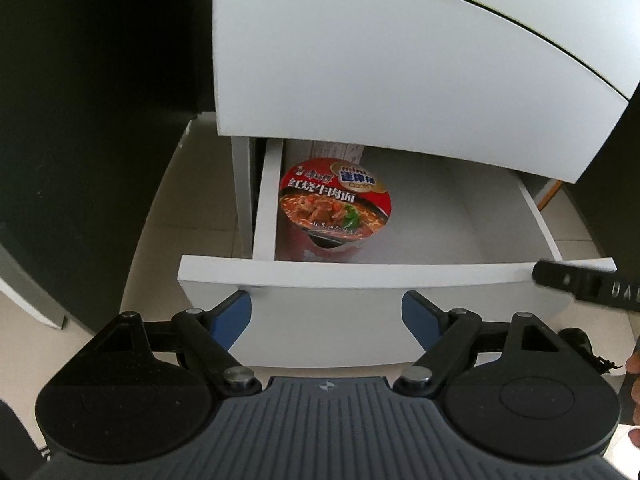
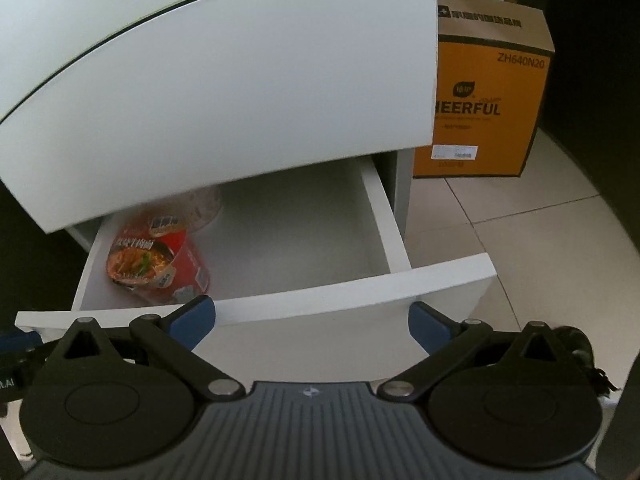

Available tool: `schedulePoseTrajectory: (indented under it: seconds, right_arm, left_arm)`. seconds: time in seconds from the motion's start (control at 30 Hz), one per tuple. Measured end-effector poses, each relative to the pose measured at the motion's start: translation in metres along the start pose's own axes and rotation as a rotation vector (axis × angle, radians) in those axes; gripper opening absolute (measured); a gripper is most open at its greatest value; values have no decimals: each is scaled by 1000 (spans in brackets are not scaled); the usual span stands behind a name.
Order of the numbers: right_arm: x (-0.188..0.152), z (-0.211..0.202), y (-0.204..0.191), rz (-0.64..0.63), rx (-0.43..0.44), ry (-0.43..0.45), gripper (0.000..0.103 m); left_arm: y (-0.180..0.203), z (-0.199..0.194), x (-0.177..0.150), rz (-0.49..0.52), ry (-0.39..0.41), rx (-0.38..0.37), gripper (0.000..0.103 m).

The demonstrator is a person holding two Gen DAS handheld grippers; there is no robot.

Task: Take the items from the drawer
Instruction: 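Push the drawer front inward with both tools to close it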

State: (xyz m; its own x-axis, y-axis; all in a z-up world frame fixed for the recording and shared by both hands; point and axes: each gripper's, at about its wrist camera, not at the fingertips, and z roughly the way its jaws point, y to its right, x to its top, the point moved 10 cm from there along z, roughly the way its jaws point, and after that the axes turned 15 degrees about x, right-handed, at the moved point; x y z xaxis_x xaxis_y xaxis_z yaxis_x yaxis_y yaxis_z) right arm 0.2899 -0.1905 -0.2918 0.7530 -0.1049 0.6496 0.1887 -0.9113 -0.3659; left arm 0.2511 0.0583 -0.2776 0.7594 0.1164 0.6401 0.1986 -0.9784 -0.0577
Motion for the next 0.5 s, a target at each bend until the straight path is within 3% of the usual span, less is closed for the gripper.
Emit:
schedulePoseTrajectory:
  seconds: [0.17,0.5]
  right_arm:
    - [9,7,3,-19,13,25,103]
    - [25,22,7,-53,53,67,103]
  left_arm:
    - [1,9,9,6,12,-8,84]
    - [1,26,25,-77,4,-8,84]
